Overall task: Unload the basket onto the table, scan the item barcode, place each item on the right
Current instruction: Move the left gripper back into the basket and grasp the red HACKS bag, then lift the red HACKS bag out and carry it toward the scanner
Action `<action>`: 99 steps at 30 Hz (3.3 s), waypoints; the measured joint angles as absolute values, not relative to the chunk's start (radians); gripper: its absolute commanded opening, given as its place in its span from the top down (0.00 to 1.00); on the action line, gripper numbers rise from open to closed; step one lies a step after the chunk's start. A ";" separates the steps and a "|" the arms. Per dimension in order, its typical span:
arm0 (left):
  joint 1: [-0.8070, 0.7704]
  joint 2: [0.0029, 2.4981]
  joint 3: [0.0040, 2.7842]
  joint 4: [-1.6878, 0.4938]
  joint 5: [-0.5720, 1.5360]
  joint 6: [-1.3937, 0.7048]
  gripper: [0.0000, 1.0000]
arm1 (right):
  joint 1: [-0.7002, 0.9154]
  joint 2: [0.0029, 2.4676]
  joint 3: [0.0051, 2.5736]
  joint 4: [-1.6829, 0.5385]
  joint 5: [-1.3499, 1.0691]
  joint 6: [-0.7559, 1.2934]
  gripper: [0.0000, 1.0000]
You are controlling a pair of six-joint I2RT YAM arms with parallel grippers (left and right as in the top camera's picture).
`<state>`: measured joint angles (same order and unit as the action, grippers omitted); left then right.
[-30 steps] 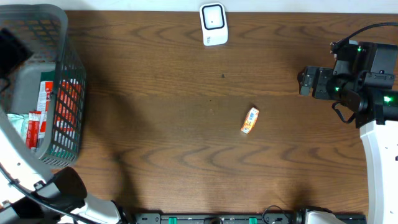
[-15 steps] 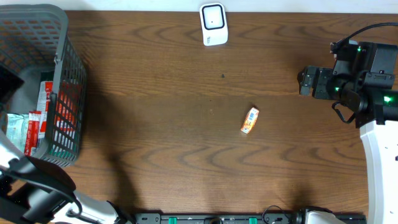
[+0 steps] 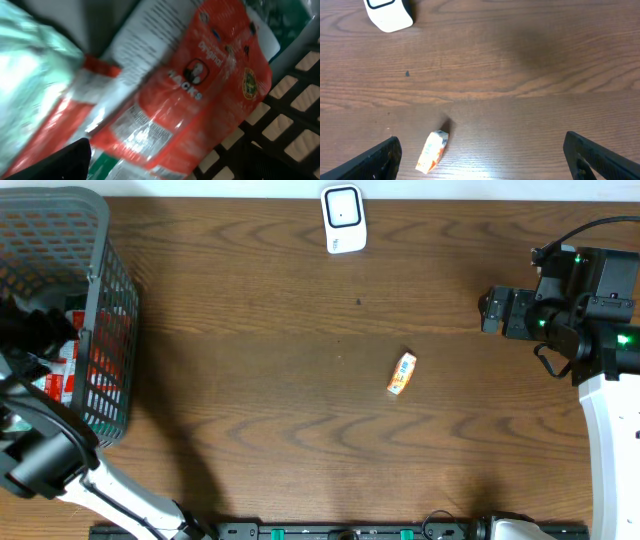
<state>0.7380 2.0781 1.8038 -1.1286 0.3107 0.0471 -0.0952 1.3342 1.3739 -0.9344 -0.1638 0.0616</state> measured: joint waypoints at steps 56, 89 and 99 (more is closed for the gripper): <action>0.728 2.180 1.845 -1.201 0.632 -0.001 0.93 | -0.095 1.334 1.374 -0.934 -0.164 0.062 0.01; 0.320 1.320 1.892 -1.172 0.869 -0.318 0.93 | -0.095 1.334 1.374 -0.934 -0.164 0.062 0.01; -0.105 1.394 1.632 -1.047 0.675 -0.380 0.93 | -0.095 1.334 1.374 -0.934 -0.164 0.062 0.01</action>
